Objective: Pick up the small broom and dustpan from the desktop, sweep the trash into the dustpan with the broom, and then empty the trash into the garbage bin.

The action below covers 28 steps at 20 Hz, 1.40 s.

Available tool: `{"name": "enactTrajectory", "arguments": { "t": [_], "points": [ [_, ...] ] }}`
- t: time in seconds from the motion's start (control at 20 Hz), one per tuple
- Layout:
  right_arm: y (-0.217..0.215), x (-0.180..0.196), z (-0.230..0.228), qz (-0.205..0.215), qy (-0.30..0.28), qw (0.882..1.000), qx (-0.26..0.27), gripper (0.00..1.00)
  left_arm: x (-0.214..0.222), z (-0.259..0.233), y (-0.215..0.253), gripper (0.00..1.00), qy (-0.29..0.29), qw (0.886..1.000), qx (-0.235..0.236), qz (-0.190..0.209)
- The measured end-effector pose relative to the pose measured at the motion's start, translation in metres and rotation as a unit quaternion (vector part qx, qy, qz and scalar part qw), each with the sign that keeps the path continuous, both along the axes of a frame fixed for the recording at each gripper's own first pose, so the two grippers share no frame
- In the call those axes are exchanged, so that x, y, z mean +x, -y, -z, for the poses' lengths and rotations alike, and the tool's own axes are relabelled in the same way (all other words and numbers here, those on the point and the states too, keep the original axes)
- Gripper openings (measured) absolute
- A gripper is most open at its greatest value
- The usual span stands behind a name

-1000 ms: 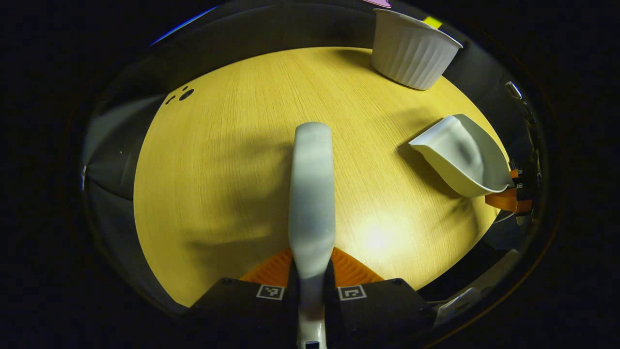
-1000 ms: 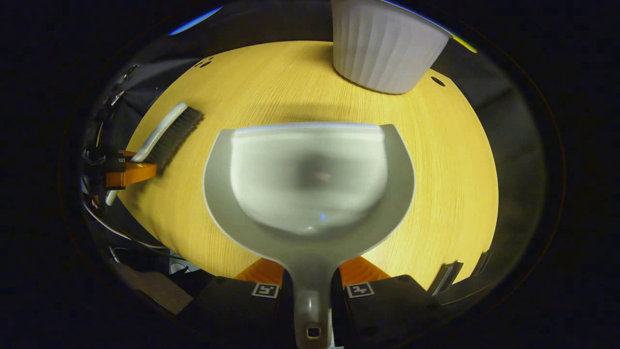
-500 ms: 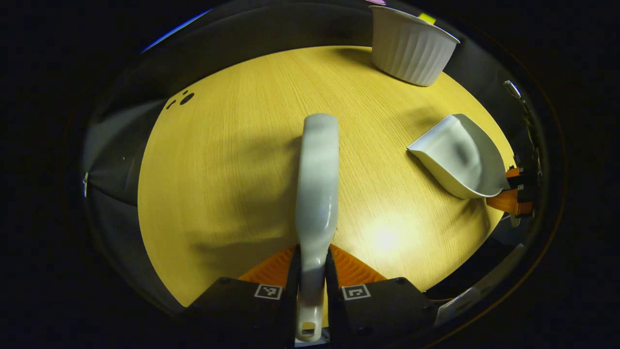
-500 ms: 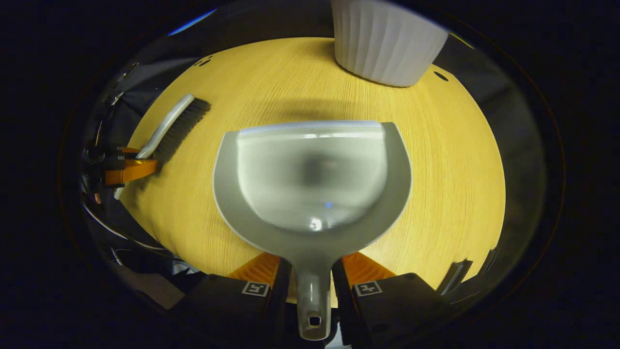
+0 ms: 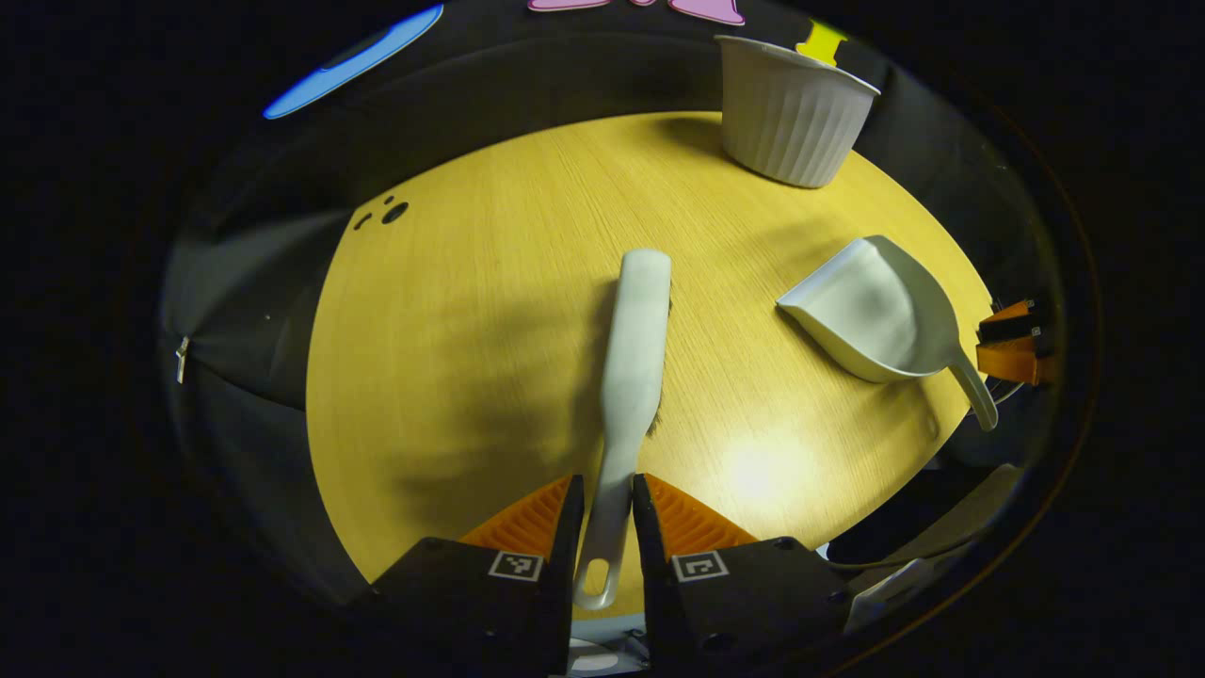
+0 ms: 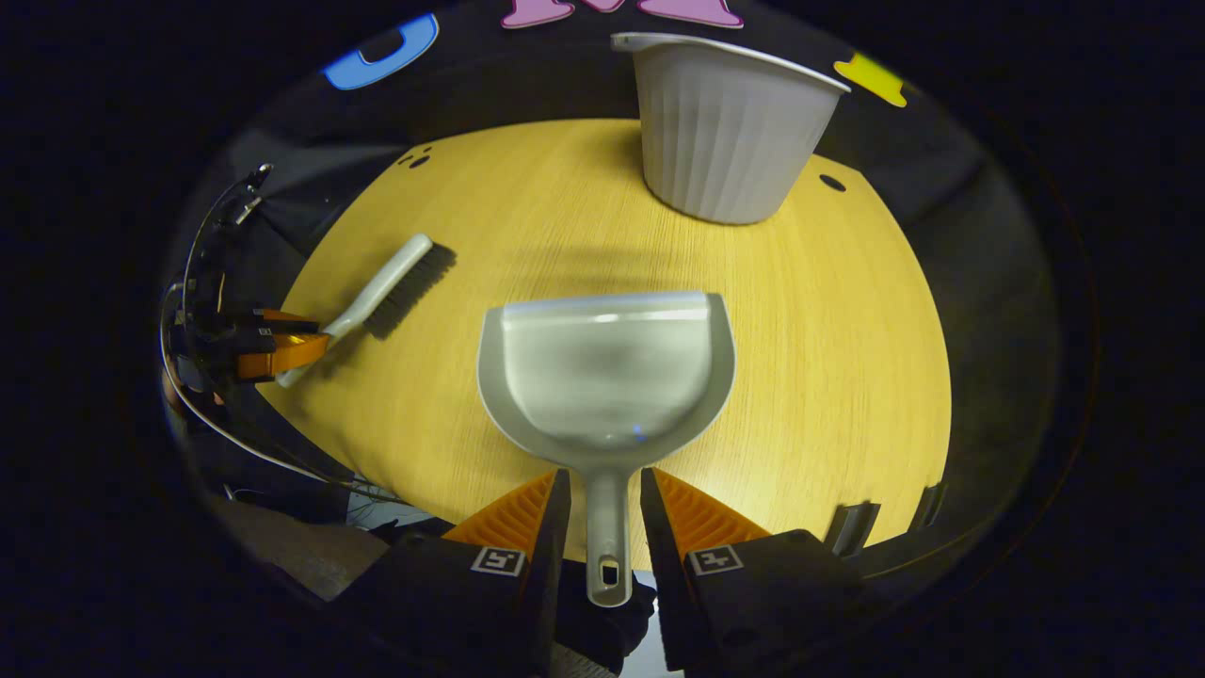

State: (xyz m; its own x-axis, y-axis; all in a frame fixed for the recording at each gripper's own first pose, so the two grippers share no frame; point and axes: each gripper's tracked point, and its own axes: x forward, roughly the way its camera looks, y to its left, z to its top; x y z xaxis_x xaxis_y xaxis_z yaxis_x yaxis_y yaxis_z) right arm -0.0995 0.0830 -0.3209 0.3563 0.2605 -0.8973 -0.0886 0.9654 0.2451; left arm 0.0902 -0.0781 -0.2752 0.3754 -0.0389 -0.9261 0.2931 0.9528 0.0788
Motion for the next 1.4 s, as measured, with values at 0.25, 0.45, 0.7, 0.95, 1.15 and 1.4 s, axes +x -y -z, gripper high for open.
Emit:
{"name": "enactTrajectory", "arguments": {
  "t": [0.25, 0.45, 0.7, 0.95, 1.15, 1.4],
  "points": [
    [0.002, 0.043, -0.084, 0.034, 0.128, 0.991, 0.027, 0.48, 0.038, -0.083, 0.017, 0.35, 0.128, 0.99, -0.062, -0.024],
    [0.015, 0.079, -0.152, 0.06, 0.246, 0.967, 0.019, 0.48, 0.075, -0.162, 0.029, 0.35, 0.255, 0.961, -0.104, -0.023],
    [0.029, 0.098, -0.222, 0.067, 0.385, 0.92, -0.029, 0.48, 0.091, -0.236, 0.031, 0.35, 0.386, 0.914, -0.124, -0.021],
    [0.015, 0.088, -0.247, 0.07, 0.425, 0.902, -0.03, 0.43, 0.075, -0.257, 0.041, 0.35, 0.424, 0.894, -0.145, -0.017],
    [0.009, 0.089, -0.244, 0.071, 0.418, 0.905, -0.02, 0.4, 0.065, -0.248, 0.052, 0.35, 0.412, 0.897, -0.16, -0.013],
    [0.011, 0.097, -0.246, 0.083, 0.414, 0.906, -0.003, 0.43, 0.067, -0.246, 0.052, 0.35, 0.411, 0.899, -0.152, -0.014]
  ]
}}
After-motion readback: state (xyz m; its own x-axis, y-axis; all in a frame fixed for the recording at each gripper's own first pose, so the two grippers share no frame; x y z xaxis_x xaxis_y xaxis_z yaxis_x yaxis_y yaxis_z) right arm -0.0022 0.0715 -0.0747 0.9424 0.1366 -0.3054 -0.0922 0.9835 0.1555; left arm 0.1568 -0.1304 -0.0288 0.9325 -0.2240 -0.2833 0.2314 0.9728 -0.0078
